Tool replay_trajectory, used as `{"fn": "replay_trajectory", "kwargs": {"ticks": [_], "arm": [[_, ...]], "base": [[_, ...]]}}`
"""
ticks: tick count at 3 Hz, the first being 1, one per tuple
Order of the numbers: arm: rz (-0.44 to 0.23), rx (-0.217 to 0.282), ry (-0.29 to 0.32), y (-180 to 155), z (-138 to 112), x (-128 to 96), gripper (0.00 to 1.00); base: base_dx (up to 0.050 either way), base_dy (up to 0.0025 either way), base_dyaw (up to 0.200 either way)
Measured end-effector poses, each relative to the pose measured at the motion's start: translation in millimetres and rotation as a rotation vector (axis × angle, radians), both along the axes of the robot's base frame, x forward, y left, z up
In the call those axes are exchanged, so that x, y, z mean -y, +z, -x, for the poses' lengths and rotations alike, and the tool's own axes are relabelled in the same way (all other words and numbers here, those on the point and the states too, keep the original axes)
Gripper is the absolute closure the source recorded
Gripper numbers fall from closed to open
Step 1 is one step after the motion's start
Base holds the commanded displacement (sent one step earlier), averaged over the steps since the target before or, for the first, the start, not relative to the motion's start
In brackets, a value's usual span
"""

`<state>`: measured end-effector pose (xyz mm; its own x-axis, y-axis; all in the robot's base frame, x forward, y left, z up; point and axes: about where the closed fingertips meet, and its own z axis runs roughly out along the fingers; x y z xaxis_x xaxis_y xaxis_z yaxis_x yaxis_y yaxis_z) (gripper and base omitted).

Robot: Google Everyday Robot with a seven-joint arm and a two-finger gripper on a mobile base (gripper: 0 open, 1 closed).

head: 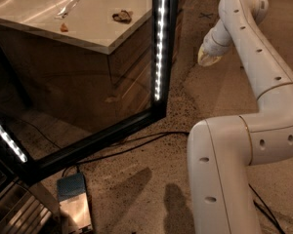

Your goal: Close right fridge door

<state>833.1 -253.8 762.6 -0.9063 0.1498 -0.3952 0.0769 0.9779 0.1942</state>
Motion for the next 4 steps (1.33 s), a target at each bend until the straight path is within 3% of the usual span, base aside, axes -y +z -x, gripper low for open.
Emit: {"fn": "replay_trajectory", "kwargs": {"ticks": [1,2,4], "arm": [[0.010,-0.017,-0.005,-6.0,-1.1,-5.8,1.00],[0.024,-0.082,0.021,-16.8,0.8,-40.9,1.00],[0.034,-0.112,0.013,-26.2,3.6,-43.4,1.00]], "base": [[0.000,0.00000,0.000],[0.000,0.00000,0.000],[0.000,0.00000,0.000]]}}
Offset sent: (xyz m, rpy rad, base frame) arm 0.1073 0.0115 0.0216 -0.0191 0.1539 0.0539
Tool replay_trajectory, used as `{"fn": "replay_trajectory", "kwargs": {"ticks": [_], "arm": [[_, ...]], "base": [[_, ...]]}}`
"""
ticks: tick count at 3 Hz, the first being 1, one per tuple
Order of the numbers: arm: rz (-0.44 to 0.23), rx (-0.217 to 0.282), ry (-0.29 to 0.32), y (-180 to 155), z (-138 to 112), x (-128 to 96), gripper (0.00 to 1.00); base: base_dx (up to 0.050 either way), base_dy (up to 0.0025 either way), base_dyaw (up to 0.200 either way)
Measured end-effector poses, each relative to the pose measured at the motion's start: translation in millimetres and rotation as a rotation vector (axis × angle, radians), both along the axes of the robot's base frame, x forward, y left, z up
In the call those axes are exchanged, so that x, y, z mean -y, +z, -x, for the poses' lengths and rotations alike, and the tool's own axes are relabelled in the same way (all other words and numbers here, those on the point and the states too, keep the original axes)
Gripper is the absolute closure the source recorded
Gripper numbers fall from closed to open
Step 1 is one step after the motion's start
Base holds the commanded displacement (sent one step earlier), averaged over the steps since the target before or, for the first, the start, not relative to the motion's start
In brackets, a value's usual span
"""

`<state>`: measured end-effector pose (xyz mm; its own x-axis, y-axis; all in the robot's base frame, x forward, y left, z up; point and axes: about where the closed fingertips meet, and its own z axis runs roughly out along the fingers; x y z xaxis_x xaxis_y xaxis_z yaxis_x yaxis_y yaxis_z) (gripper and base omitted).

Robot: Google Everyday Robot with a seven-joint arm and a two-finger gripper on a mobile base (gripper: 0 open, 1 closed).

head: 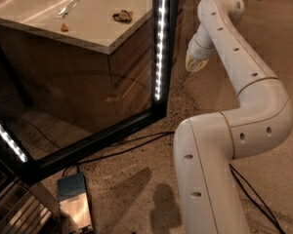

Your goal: Close right fridge door

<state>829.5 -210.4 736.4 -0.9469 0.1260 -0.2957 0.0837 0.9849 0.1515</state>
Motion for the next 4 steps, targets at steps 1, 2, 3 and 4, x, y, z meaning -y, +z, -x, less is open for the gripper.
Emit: {"fn": "replay_trajectory", "kwargs": {"ticks": [1,2,3,4], "arm": [[0.027,0.123,-0.014,3.4,-27.9,20.4,1.00],[0.051,0.311,-0.015,-33.3,-75.9,30.9,1.00],[0.053,0.322,-0.006,-33.6,-77.3,30.9,1.00],[0.060,0.383,0.039,-33.3,-83.6,30.4,1.00]], "base": [[0.000,0.00000,0.000],[0.000,0.00000,0.000],[0.000,0.00000,0.000],[0.000,0.00000,0.000]]}}
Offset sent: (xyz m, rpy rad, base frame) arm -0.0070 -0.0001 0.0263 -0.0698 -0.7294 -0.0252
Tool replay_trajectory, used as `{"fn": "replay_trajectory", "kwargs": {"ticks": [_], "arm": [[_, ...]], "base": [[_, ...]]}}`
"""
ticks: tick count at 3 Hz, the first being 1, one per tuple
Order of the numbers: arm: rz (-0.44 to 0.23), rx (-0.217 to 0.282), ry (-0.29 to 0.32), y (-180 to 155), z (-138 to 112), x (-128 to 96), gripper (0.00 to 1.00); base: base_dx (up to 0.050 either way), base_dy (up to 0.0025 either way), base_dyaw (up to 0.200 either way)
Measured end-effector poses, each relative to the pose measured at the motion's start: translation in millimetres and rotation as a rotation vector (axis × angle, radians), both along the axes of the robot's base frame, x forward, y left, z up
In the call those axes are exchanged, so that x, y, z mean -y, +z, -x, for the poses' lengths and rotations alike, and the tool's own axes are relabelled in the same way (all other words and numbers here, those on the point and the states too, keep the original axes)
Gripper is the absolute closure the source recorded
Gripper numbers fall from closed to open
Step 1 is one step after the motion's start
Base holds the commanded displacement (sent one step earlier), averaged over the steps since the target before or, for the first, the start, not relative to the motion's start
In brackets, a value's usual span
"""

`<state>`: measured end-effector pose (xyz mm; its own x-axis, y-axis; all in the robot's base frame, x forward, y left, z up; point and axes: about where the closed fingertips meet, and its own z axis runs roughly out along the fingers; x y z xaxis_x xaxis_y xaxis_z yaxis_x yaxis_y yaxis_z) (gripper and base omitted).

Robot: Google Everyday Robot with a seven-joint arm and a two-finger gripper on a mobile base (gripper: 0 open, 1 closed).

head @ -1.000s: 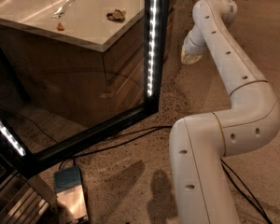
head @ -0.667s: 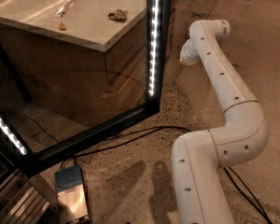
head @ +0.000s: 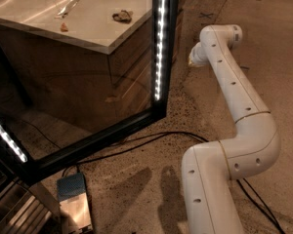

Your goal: Close right fridge door

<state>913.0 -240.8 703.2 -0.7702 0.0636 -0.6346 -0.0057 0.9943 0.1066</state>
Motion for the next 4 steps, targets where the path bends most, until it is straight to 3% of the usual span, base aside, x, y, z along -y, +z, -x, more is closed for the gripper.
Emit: {"fn": "replay_trajectory", "kwargs": {"ticks": [1,2,3,4], "arm": [[0.040,0.123,0.031,-8.2,-10.7,9.2,1.00],[0.034,0.181,0.053,7.9,-11.9,-4.6,1.00],[0.034,0.181,0.053,7.9,-11.9,-4.6,1.00],[0.044,0.264,0.075,15.1,-11.7,-5.9,1.00]], "base": [[0.000,0.00000,0.000],[0.000,0.00000,0.000],[0.000,0.00000,0.000],[0.000,0.00000,0.000]]}}
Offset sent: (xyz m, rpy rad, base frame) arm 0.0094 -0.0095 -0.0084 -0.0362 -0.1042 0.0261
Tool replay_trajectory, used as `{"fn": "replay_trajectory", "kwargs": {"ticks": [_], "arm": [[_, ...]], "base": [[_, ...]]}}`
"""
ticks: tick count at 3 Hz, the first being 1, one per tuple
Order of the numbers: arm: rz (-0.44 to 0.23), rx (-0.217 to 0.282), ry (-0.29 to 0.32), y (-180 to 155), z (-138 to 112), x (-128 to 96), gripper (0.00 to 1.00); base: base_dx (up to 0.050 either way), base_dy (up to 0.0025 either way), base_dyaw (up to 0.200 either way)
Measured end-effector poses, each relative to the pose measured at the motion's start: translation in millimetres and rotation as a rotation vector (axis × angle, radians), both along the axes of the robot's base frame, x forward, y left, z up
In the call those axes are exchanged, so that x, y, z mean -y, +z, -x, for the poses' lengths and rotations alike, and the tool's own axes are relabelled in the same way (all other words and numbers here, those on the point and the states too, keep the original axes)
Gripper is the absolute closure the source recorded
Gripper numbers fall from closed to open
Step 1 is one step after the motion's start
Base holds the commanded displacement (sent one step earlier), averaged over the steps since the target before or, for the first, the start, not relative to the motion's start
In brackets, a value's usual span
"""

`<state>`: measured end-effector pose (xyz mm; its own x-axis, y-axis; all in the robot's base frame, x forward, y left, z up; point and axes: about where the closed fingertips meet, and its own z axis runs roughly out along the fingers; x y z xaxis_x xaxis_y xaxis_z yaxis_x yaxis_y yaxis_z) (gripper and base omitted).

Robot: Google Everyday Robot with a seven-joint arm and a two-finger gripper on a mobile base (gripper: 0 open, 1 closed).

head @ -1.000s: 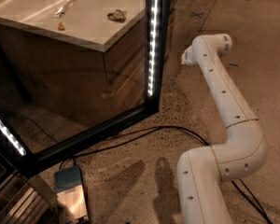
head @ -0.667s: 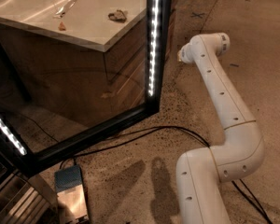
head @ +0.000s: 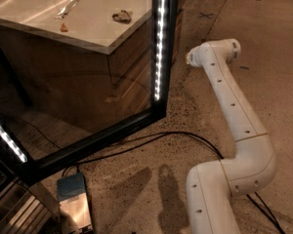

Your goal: Close right fridge door

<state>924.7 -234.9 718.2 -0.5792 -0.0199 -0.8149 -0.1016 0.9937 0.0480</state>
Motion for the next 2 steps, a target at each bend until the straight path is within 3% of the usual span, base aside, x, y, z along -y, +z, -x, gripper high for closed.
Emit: {"fn": "replay_trajectory", "kwargs": {"ticks": [1,2], "arm": [[0.006,0.167,0.039,1.8,6.6,2.5,1.00],[-0.006,0.250,0.068,30.8,12.5,-14.5,1.00]], "base": [[0.000,0.00000,0.000],[0.000,0.00000,0.000]]}}
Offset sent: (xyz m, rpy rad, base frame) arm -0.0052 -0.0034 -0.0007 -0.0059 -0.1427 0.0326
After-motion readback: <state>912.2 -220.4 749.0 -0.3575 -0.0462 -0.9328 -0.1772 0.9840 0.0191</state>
